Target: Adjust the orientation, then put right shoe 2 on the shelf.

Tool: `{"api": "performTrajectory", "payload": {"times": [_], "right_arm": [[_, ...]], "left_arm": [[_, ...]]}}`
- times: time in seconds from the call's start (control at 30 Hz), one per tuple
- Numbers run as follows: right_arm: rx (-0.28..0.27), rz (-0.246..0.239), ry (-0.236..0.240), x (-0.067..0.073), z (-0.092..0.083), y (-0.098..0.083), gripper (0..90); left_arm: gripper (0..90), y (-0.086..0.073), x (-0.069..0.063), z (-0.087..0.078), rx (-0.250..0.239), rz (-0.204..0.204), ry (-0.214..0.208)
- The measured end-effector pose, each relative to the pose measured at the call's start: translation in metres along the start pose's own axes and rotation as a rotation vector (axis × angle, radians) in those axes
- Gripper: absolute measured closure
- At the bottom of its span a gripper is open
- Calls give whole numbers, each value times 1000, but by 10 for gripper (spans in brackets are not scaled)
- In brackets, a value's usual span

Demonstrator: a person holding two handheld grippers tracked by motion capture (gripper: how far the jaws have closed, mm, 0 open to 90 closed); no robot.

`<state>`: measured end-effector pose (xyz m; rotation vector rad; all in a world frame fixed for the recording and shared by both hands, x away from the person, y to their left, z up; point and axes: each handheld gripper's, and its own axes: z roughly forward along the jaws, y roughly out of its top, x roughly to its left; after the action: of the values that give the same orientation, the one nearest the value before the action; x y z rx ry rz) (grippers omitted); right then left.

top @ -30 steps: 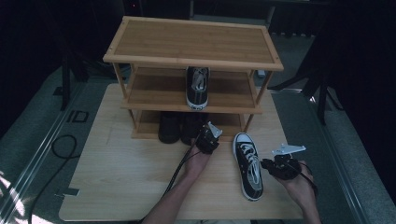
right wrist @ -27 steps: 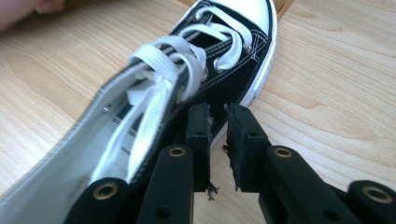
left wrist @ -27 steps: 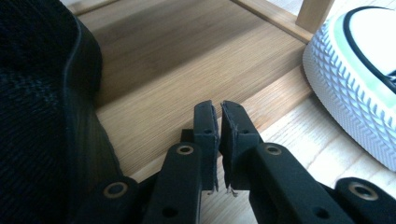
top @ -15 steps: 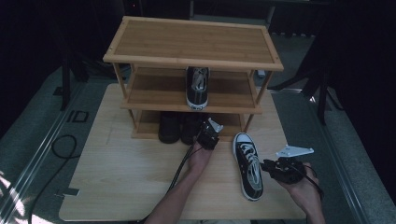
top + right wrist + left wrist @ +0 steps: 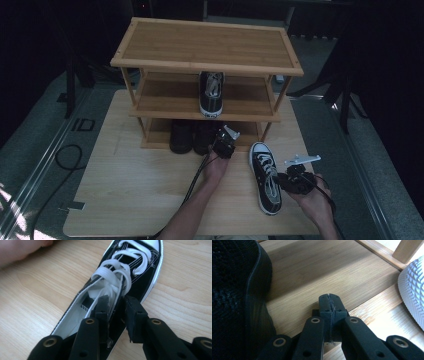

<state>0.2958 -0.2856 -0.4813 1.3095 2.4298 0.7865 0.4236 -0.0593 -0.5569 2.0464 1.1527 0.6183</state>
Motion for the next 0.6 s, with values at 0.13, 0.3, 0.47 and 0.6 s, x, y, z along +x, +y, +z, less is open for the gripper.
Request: {"api": "performTrajectory", "payload": {"times": [0.13, 0.3, 0.47, 0.6], "right_arm": [[26, -5, -29, 4, 8, 2, 746], [36, -1, -38, 6, 15, 2, 766], [36, 17, -33, 4, 12, 2, 864], [30, 30, -16, 0, 11, 1, 881]], "left_arm": [[899, 0, 0, 0, 0, 10, 4], [899, 0, 0, 0, 3, 9, 5], [899, -1, -1, 0, 1, 7, 12], [899, -1, -2, 0, -3, 2, 14]]}}
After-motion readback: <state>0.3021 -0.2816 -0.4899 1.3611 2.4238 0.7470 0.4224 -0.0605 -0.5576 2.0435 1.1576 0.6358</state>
